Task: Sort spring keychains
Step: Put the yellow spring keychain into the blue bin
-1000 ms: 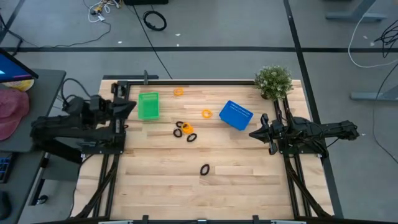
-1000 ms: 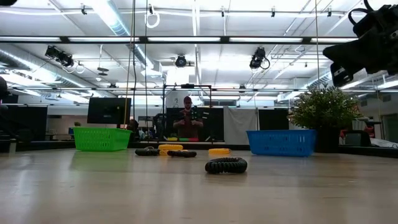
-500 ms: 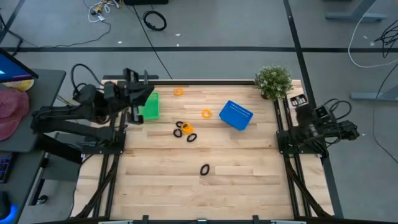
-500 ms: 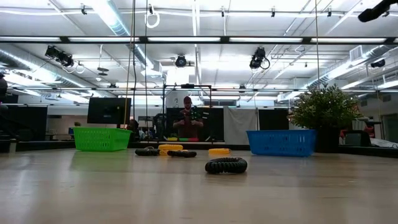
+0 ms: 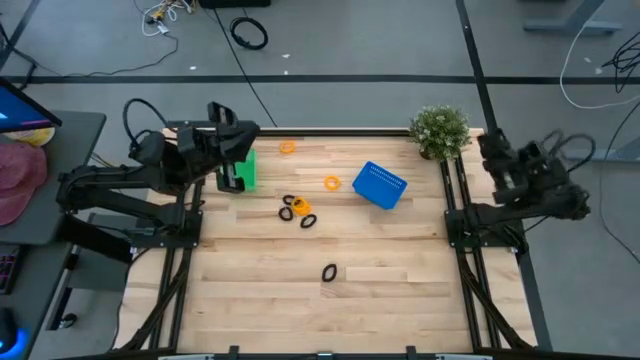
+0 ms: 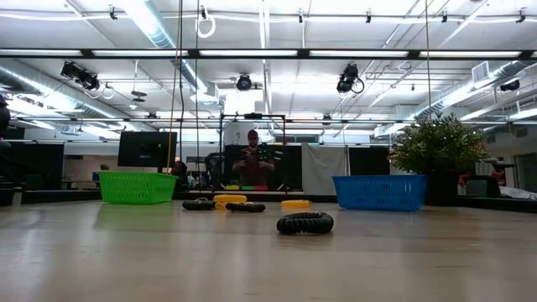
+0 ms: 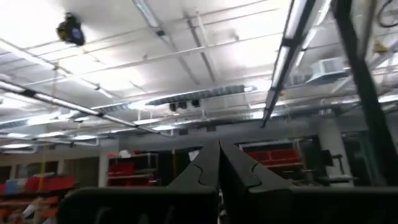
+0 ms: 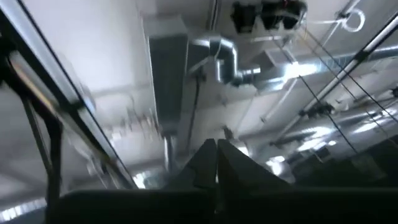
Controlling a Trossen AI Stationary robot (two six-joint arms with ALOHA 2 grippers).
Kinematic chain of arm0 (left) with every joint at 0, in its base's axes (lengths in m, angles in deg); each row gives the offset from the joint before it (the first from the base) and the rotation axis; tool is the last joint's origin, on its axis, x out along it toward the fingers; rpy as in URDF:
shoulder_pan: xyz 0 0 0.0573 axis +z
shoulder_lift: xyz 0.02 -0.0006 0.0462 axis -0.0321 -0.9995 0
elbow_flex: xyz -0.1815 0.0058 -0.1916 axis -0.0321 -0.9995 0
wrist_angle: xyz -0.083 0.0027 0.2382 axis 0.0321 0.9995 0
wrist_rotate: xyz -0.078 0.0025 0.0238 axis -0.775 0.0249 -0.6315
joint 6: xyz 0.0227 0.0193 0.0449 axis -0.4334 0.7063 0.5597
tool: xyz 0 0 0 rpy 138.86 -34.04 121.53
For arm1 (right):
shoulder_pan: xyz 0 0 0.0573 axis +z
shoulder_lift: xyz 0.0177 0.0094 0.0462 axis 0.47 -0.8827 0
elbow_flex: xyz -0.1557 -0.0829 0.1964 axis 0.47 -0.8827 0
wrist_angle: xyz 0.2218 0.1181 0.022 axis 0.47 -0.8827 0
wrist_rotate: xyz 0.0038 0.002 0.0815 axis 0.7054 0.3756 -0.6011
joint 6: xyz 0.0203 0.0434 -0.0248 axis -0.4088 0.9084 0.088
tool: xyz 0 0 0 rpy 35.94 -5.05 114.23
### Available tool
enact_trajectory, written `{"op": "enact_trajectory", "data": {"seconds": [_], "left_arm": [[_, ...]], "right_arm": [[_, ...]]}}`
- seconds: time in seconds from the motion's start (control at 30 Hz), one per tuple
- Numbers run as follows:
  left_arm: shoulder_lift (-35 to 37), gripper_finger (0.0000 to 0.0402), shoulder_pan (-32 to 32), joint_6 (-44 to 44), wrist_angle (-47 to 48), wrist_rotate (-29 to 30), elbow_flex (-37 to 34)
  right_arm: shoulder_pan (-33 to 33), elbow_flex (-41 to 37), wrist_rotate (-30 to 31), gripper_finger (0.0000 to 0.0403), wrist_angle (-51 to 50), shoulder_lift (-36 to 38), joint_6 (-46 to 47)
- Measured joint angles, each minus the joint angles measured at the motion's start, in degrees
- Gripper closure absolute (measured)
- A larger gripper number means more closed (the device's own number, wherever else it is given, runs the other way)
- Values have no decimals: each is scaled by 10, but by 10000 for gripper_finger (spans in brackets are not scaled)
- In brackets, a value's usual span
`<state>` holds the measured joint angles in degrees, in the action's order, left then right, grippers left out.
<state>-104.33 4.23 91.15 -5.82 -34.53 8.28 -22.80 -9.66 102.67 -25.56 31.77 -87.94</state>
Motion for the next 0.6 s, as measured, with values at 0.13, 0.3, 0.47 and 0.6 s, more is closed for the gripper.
{"op": "enact_trajectory", "data": {"seconds": [0.13,0.3,0.47,0.6], "left_arm": [[5,396,0,-5,-3,59,0],[12,398,1,-47,52,159,0],[18,399,-1,-67,218,141,45],[14,399,0,-113,419,123,144]], "right_arm": [[0,136,-10,385,-68,-124,-29],[-1,279,-1,385,-187,-246,-147],[-8,424,72,385,-373,-344,-101],[-41,555,67,385,-558,-410,-5]]}}
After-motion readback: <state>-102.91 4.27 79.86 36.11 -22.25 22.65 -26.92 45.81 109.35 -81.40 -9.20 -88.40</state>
